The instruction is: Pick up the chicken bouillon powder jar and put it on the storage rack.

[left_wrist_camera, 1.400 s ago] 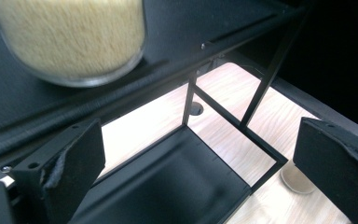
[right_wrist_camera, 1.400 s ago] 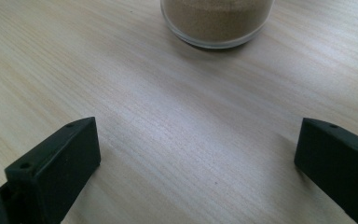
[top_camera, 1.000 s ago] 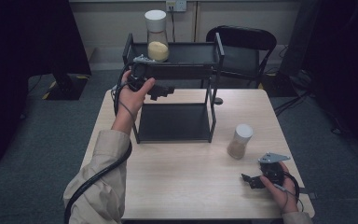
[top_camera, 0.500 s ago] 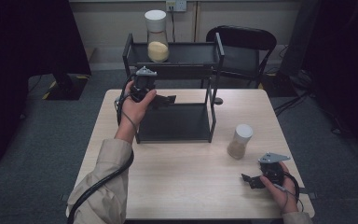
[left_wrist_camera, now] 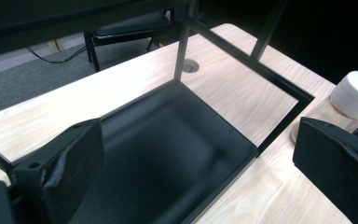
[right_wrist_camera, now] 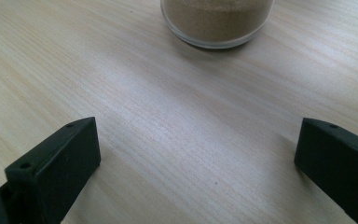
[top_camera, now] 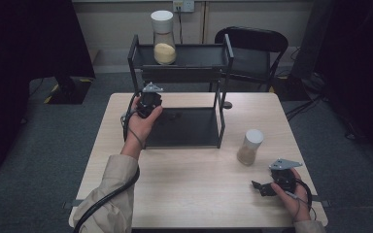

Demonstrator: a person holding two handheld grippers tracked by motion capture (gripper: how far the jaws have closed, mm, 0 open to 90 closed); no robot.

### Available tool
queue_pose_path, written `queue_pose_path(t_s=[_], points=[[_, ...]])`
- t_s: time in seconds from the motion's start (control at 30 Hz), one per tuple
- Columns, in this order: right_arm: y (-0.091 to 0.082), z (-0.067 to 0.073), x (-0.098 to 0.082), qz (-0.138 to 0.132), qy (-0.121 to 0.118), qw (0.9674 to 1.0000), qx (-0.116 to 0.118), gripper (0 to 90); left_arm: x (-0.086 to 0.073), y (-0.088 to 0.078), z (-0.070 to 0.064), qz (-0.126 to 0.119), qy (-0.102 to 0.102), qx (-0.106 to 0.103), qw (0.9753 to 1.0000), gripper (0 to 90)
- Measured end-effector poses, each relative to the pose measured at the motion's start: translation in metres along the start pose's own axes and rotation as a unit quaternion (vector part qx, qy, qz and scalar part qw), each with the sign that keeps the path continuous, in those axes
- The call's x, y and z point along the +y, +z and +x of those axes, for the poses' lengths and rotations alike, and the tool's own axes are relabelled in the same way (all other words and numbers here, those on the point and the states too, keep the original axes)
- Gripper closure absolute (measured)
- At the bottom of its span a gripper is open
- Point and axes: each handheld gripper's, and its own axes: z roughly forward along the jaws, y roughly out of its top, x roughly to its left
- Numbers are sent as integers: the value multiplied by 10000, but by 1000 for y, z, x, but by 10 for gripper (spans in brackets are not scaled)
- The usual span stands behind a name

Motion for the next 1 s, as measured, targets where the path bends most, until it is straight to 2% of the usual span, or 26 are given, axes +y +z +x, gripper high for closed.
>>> queue_pose_path(t_s=[0.2,0.57,1.0], points=[[0,0,0,8,11,10000,1,0,-14,5,2,36,-82,-33,10000,18],[0,0,0,9,3,10000,1,0,-42,13,2,81,-116,-33,9999,18],[0,0,0,9,4,10000,2,0,-82,21,2,160,-143,-46,9998,24]])
